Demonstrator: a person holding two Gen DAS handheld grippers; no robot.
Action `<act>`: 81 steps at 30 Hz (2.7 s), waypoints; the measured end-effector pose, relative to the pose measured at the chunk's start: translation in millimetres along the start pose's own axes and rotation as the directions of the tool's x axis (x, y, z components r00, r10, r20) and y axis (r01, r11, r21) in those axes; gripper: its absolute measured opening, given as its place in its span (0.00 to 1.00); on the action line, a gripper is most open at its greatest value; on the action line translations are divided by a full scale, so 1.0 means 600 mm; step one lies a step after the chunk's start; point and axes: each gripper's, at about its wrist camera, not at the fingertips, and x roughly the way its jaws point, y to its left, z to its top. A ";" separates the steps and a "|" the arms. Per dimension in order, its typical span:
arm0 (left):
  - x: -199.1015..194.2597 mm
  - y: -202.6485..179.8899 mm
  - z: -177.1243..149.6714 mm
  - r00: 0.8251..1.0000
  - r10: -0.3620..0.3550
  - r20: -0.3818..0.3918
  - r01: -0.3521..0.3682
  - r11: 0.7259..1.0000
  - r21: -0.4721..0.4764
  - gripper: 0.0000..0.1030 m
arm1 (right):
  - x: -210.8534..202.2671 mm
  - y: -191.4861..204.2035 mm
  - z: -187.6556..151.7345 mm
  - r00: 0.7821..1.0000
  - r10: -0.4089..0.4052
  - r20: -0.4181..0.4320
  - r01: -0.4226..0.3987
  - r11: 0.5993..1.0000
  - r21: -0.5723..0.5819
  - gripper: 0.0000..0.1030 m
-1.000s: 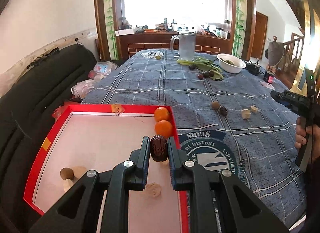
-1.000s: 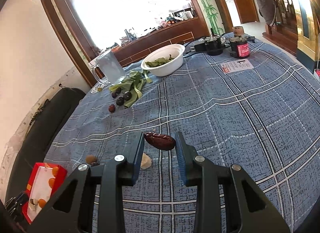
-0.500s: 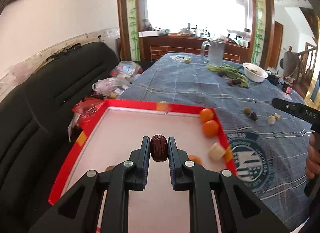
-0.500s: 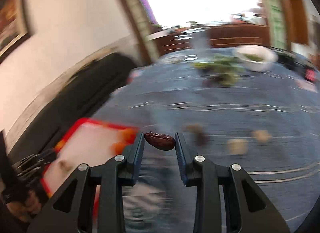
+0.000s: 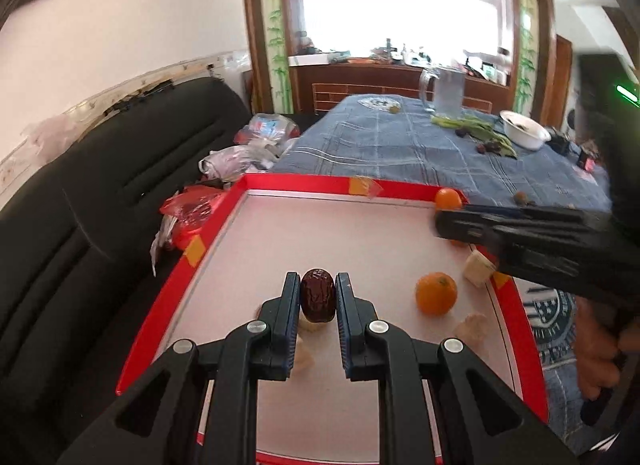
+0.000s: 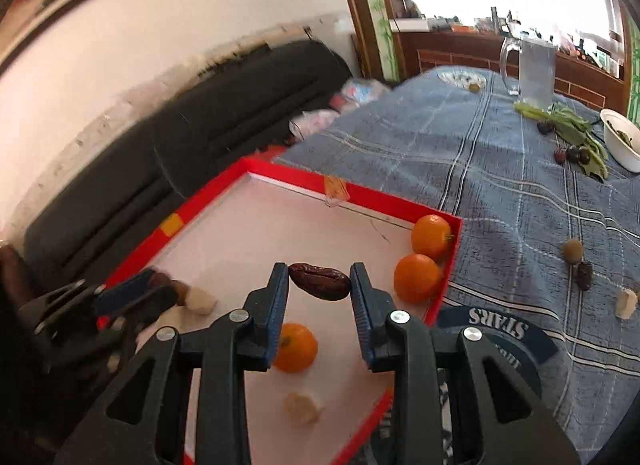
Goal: Organize fruits
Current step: 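Carry the date in the right gripper over the tray while the left carries its date, then open the right gripper over the tray while the left gripper releases its date, then grasp a beige cube with the right gripper while the left grasps another beige cube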
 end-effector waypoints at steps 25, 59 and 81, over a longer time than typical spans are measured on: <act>0.010 -0.022 0.002 0.997 0.071 -0.023 -0.069 0.995 0.074 0.50 | -0.016 -0.059 0.026 1.000 0.002 -0.022 0.001 0.989 0.149 0.50; 0.005 -0.348 0.088 0.956 -0.267 -0.119 0.291 0.905 0.309 0.60 | -0.166 -0.490 -0.059 0.946 -0.312 -0.088 0.320 0.852 0.415 0.46; 0.094 -0.468 0.115 0.929 -0.280 -0.242 0.342 0.899 0.275 0.59 | -0.226 -0.534 -0.059 0.942 -0.335 -0.006 0.307 0.856 0.416 0.20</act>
